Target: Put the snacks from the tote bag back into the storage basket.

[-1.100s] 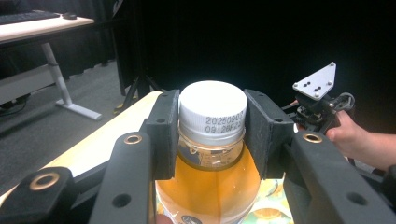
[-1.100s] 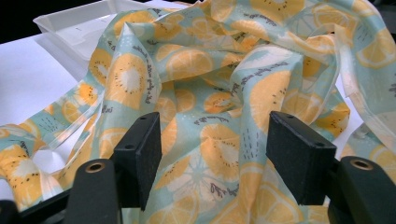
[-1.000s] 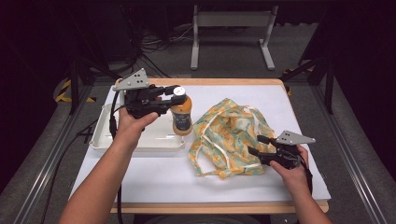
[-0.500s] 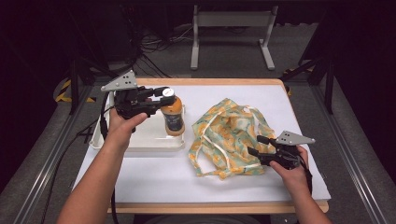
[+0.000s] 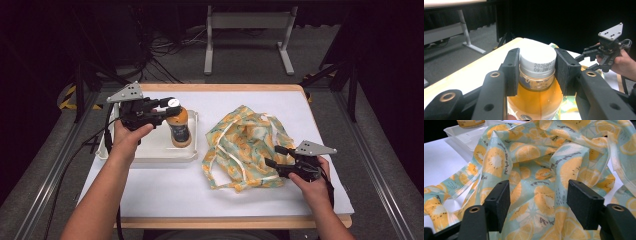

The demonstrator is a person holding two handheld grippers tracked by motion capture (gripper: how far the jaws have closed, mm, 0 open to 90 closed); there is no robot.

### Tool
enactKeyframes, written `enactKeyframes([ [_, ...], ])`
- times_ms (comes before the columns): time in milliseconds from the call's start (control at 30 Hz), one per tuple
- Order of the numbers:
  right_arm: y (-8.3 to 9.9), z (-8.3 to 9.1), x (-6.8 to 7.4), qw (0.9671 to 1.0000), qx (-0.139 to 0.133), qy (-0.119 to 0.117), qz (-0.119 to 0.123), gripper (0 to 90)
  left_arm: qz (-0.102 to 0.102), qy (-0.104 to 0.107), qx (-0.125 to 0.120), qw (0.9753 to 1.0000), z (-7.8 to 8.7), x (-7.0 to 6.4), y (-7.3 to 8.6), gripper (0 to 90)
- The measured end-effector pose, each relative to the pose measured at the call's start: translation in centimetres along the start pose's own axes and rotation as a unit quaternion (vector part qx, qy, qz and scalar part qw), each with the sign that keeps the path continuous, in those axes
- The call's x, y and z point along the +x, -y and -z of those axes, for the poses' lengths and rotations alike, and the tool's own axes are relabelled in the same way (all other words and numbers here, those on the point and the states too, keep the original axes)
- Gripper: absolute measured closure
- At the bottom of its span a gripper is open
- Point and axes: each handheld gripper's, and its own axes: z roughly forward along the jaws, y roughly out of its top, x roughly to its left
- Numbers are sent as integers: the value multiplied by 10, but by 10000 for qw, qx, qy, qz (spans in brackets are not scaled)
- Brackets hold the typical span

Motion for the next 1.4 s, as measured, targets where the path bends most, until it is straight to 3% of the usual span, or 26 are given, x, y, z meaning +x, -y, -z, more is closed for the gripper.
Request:
enactKeyframes([
  [167, 0, -1, 0, 10000, 13, 17, 30, 358, 108, -11, 53, 9999, 0, 5, 8, 583],
  [733, 0, -1, 1, 10000, 21, 0, 53, 356, 125, 162, 267, 9994, -7, 15, 31, 583],
  [1033, 1, -2, 1, 10000, 26, 3, 51, 356, -75, 205, 509, 9985, -13, 15, 36, 583],
  [1233, 1, -2, 2, 10000, 28, -3, 59, 356, 13, 275, 569, 9980, -16, 16, 43, 583],
  [1400, 1, -2, 2, 10000, 33, 2, 67, 356, -45, 249, 639, 9976, -19, 17, 48, 583],
])
